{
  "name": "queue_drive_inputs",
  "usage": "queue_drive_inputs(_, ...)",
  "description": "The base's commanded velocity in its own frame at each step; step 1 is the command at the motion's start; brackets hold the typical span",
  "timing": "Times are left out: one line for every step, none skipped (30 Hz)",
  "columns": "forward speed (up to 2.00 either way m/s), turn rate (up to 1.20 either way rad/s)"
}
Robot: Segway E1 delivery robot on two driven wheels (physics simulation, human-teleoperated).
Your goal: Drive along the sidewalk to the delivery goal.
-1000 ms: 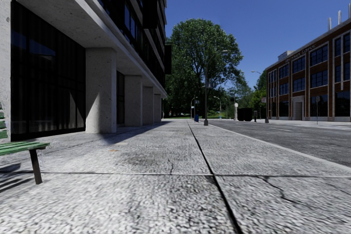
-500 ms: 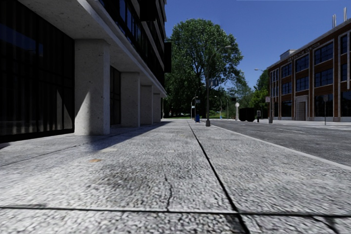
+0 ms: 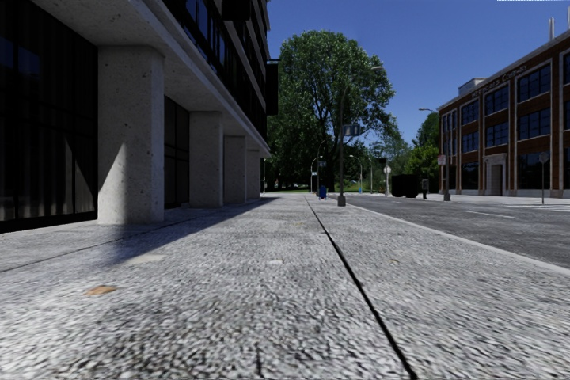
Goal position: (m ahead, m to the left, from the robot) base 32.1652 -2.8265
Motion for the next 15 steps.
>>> queue_drive_inputs(2.00,0.00)
queue_drive_inputs(2.00,0.00)
queue_drive_inputs(2.00,0.00)
queue_drive_inputs(2.00,0.00)
queue_drive_inputs(2.00,0.00)
queue_drive_inputs(2.00,0.00)
queue_drive_inputs(2.00,0.00)
queue_drive_inputs(2.00,0.00)
queue_drive_inputs(2.00,0.00)
queue_drive_inputs(2.00,0.00)
queue_drive_inputs(2.00,0.00)
queue_drive_inputs(2.00,0.00)
queue_drive_inputs(2.00,0.00)
queue_drive_inputs(2.00,0.00)
queue_drive_inputs(2.00,0.00)
